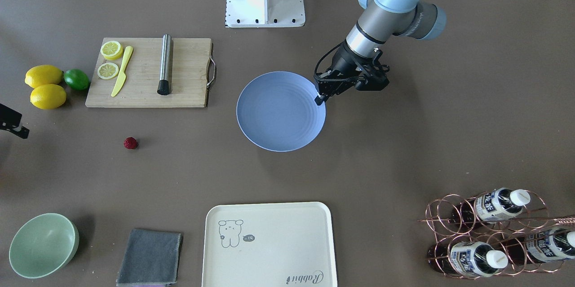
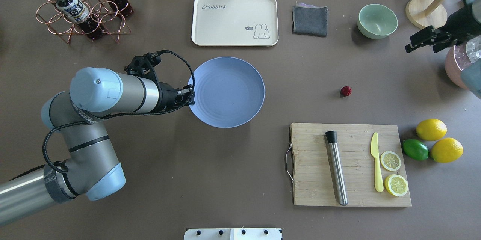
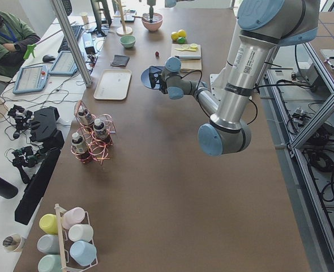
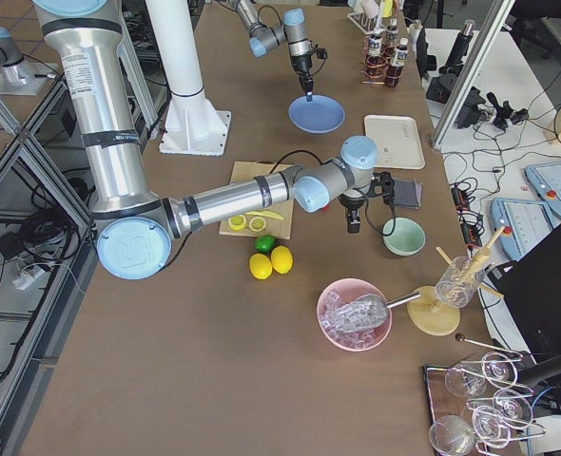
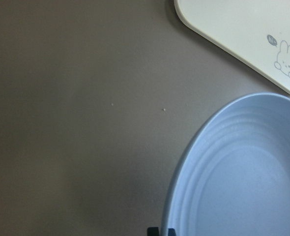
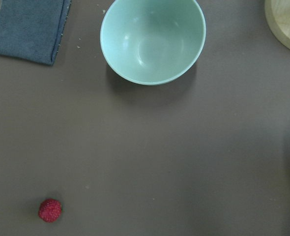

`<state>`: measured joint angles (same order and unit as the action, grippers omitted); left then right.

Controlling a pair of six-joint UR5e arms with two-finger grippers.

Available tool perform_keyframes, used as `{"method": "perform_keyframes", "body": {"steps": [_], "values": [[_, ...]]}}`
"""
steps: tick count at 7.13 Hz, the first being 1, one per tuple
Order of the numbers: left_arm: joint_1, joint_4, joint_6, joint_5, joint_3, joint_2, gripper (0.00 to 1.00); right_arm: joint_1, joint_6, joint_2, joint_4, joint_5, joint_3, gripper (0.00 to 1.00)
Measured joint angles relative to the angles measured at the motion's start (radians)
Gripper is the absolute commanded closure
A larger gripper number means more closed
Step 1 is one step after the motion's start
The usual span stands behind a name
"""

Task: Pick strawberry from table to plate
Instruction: 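Push the blue plate toward table centre with left gripper while right arm reaches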

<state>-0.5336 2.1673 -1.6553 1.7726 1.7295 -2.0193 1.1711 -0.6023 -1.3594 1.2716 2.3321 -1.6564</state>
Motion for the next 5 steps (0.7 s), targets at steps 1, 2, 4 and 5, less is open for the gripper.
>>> {"method": "perform_keyframes", "body": {"steps": [1,2,4,5], "values": [[0.028,-0.022,-0.001,-0.038,-0.009,-0.014,1.00,-0.040,-0.049,0.015,-0.009,-0.026,0.000,0.00],[0.063,-0.030,0.000,-0.079,-0.022,-0.021,1.00,-0.069,-0.088,0.026,-0.012,-0.041,-0.003,0.00],[0.115,-0.032,0.000,-0.126,-0.051,-0.031,1.00,-0.102,-0.133,0.042,-0.015,-0.051,-0.007,0.00],[0.125,-0.031,0.000,-0.132,-0.062,-0.034,1.00,-0.112,-0.142,0.048,-0.015,-0.056,-0.007,0.00]]}}
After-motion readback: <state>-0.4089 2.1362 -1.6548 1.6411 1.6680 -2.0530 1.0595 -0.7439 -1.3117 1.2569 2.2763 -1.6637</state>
